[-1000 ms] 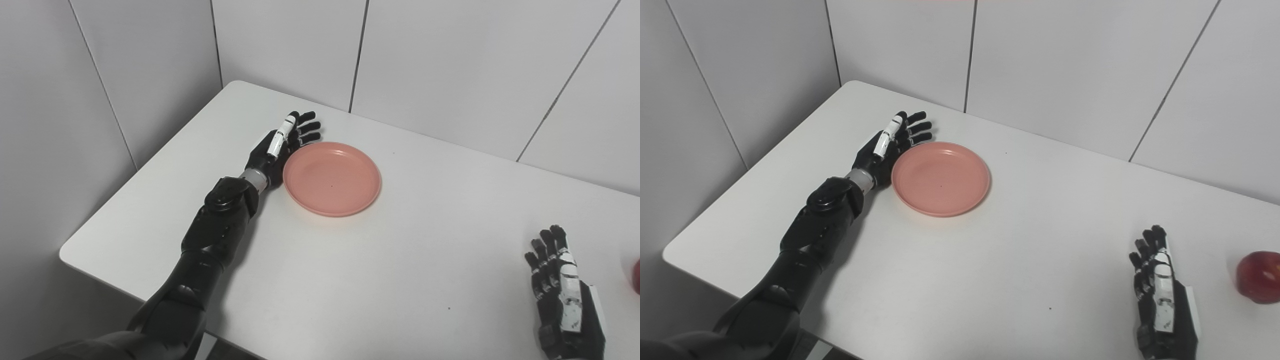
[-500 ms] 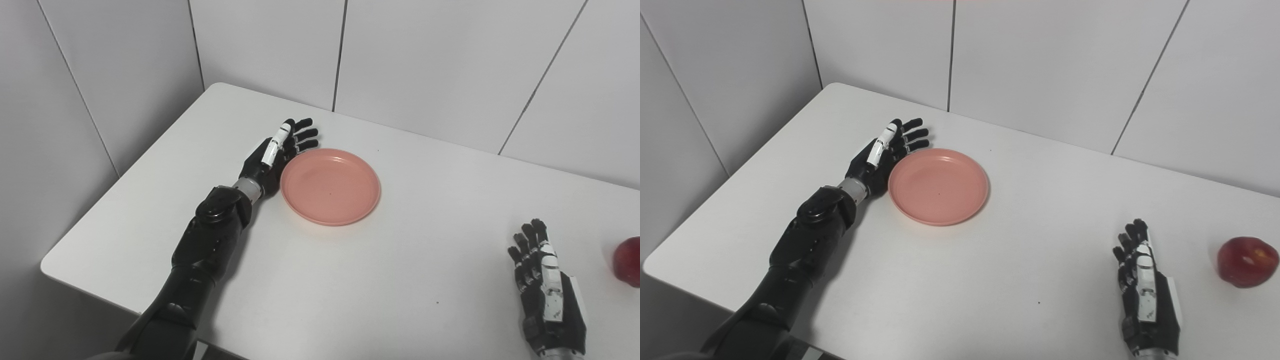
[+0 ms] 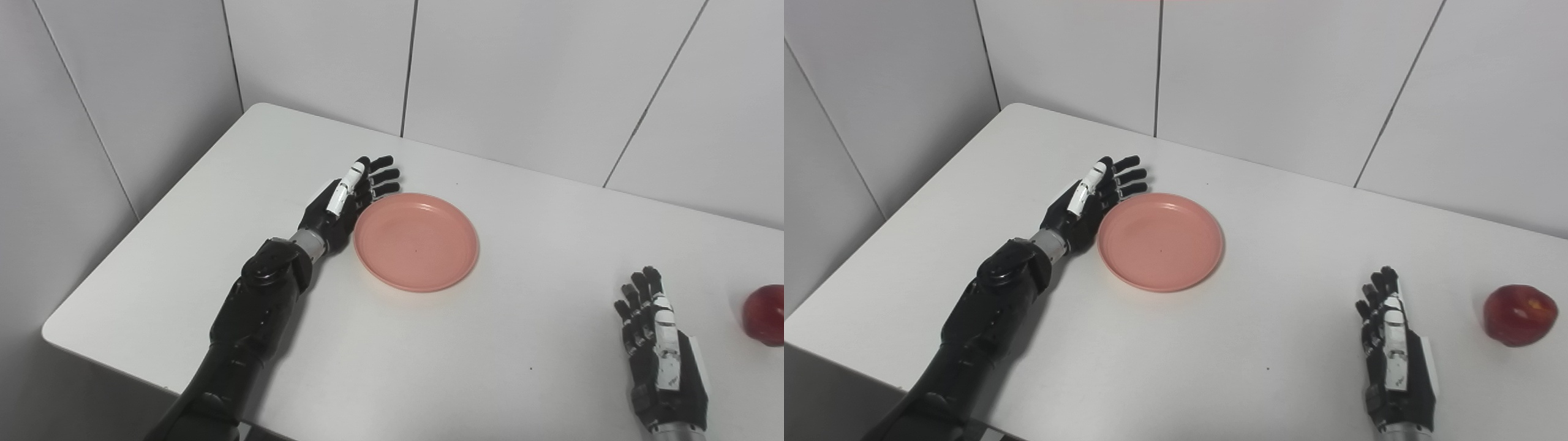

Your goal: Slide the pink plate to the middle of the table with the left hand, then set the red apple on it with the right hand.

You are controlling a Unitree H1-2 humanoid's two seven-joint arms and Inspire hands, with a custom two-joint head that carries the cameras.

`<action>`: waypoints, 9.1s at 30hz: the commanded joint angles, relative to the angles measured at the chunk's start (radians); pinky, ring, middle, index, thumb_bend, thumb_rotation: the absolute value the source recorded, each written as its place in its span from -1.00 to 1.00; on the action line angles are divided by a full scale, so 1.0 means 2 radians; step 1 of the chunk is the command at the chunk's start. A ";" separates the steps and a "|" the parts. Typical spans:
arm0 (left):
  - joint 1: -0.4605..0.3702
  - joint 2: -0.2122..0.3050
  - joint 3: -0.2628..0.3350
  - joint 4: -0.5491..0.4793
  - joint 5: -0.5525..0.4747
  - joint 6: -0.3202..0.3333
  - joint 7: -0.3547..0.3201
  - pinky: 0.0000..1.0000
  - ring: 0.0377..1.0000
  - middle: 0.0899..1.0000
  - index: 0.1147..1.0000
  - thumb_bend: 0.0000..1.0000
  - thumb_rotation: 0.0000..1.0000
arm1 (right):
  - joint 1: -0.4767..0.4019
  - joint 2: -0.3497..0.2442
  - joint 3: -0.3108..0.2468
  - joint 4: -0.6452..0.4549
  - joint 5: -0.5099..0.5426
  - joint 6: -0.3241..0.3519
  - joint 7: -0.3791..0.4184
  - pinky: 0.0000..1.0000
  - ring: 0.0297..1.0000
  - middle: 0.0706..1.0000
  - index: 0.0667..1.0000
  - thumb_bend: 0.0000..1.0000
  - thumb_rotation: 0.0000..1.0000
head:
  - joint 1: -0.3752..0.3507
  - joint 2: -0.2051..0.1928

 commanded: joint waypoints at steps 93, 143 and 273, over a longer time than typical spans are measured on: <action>0.047 -0.121 -0.030 -0.101 0.054 0.007 0.066 0.77 0.78 0.80 0.77 -0.28 1.00 | -0.014 0.041 0.004 0.001 -0.028 0.005 -0.044 1.00 0.99 1.00 1.00 -0.35 1.00 | -0.127 0.031; 0.043 -0.097 0.006 -0.003 -0.009 -0.060 0.018 0.83 0.80 0.81 0.78 -0.32 1.00 | -0.099 -0.072 -0.033 -0.197 -0.278 0.150 -0.107 0.70 0.78 0.79 0.80 0.73 -0.10 | -0.284 -0.002; 0.053 -0.098 0.018 -0.006 -0.026 -0.053 0.019 0.80 0.77 0.79 0.75 -0.33 1.00 | -0.177 -0.199 -0.017 0.066 -0.411 0.211 -0.070 0.50 0.75 0.84 0.82 1.00 -0.25 | -0.291 0.009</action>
